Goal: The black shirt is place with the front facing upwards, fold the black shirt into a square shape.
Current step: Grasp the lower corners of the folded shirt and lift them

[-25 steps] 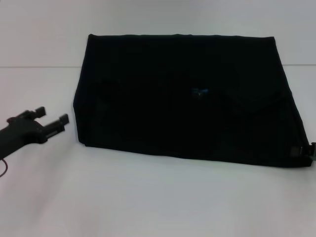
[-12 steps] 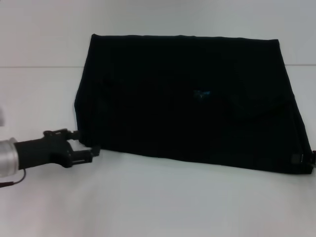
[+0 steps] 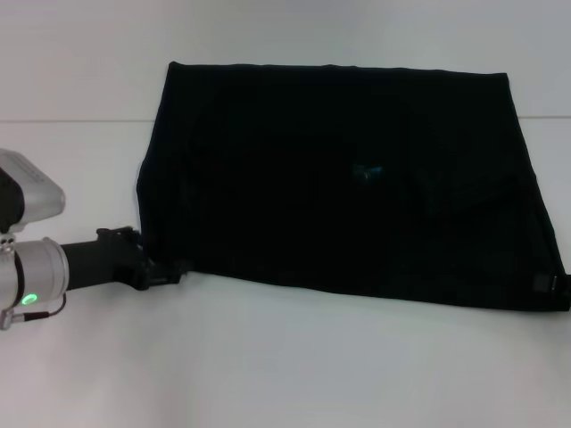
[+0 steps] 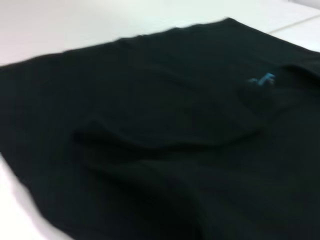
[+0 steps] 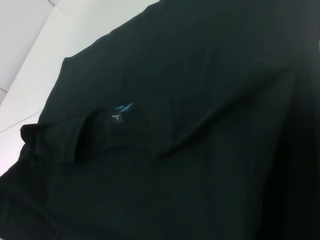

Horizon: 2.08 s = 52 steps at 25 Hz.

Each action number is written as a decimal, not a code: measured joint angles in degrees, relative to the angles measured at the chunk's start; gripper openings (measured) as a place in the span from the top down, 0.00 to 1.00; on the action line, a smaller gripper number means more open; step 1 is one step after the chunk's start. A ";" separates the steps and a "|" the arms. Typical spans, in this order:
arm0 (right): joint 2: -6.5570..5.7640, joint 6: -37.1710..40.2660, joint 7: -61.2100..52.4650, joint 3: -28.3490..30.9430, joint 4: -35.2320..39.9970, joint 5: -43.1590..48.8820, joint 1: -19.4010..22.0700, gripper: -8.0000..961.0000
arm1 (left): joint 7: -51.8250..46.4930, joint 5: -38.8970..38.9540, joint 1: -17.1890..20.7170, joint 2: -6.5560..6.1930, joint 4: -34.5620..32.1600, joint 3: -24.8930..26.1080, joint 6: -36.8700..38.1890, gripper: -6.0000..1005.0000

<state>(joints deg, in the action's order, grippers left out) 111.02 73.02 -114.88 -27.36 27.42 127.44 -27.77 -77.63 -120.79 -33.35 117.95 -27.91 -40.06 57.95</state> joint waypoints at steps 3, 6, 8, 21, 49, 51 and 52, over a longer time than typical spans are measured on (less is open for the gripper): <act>-0.01 0.01 0.35 0.03 0.00 0.00 -0.06 0.94 | -0.02 0.33 0.22 -0.25 -0.24 1.20 -0.50 0.20; 0.05 0.02 0.41 0.06 0.00 0.00 -0.28 0.94 | -0.03 0.23 -0.11 -0.64 0.55 1.48 -0.61 0.20; 0.11 0.02 0.45 0.07 0.00 0.00 -0.52 0.94 | -0.04 -0.25 -0.67 -0.73 1.33 1.05 -0.81 0.20; 0.08 -0.46 0.64 0.65 0.00 0.00 -0.80 0.94 | 0.05 -0.79 -1.83 -0.20 2.85 -0.15 -0.70 0.20; 0.24 -0.54 1.42 0.74 -0.01 0.00 -0.15 0.94 | 8.33 2.67 -1.26 2.79 2.34 2.62 -4.00 0.75; 0.20 -0.59 1.42 0.74 -0.01 0.00 -0.15 0.94 | 9.35 2.71 -1.15 2.85 2.41 3.06 -3.99 0.81; 0.18 -0.60 1.42 0.74 0.00 0.00 -0.16 0.94 | 9.89 2.74 -1.08 2.87 2.50 3.47 -3.96 0.83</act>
<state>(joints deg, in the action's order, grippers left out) 111.20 72.42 -113.46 -26.62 27.42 127.44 -27.93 -67.74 -118.05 -34.43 120.83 -25.41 -36.59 54.00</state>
